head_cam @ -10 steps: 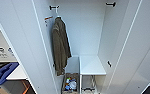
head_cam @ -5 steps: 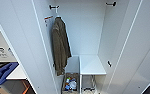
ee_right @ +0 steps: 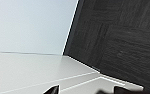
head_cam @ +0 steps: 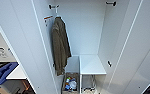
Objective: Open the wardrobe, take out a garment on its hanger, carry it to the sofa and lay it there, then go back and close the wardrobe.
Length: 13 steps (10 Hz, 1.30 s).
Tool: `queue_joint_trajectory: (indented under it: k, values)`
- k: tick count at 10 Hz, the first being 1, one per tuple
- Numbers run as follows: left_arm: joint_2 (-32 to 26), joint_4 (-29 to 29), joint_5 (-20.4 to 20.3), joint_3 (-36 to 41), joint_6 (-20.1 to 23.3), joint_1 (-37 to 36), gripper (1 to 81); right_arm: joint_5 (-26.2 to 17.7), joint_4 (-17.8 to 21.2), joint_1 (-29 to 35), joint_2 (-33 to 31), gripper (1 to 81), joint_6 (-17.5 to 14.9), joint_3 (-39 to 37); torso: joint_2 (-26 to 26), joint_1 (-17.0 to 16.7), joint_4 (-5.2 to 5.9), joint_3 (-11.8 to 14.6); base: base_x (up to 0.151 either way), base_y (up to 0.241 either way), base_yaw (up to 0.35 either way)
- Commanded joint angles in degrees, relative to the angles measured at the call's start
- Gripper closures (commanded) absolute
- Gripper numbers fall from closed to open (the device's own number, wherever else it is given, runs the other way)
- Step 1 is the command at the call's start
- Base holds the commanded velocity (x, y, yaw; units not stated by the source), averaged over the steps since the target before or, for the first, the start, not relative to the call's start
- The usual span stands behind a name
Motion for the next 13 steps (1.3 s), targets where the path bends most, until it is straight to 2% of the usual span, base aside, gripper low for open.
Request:
queue_joint_trajectory:
  k: [1, 4, 8, 13]
  values:
    - [0.6, -1.6, 2.3, 1.5, -0.4, -7.4, 1.0, -9.0, 4.7, 6.0, 3.5, 1.0, -0.1, -1.7, 0.0, 0.0, 0.00, 0.0, 0.000, 0.000, 0.000]
    - [6.6, -0.8, 2.3, 3.1, -0.3, -7.5, 1.0, -9.7, 4.8, 2.7, 11.4, 1.0, -1.1, -1.7, 0.0, 0.0, 0.00, 0.0, 0.000, 0.000, 0.000]
    - [16.7, 4.2, 2.3, 3.0, -0.3, -6.3, 1.0, -13.1, 8.9, -0.6, 18.8, 1.0, -8.7, -1.3, 0.0, 0.0, 0.00, 0.0, 0.000, 0.000, 0.000]
    - [29.2, 13.8, 2.4, -1.2, -0.3, -1.4, 1.0, -13.1, 8.6, -1.6, 27.2, 1.0, -17.0, -1.3, 0.1, 0.1, 0.00, -0.1, 0.000, 0.000, 0.000]
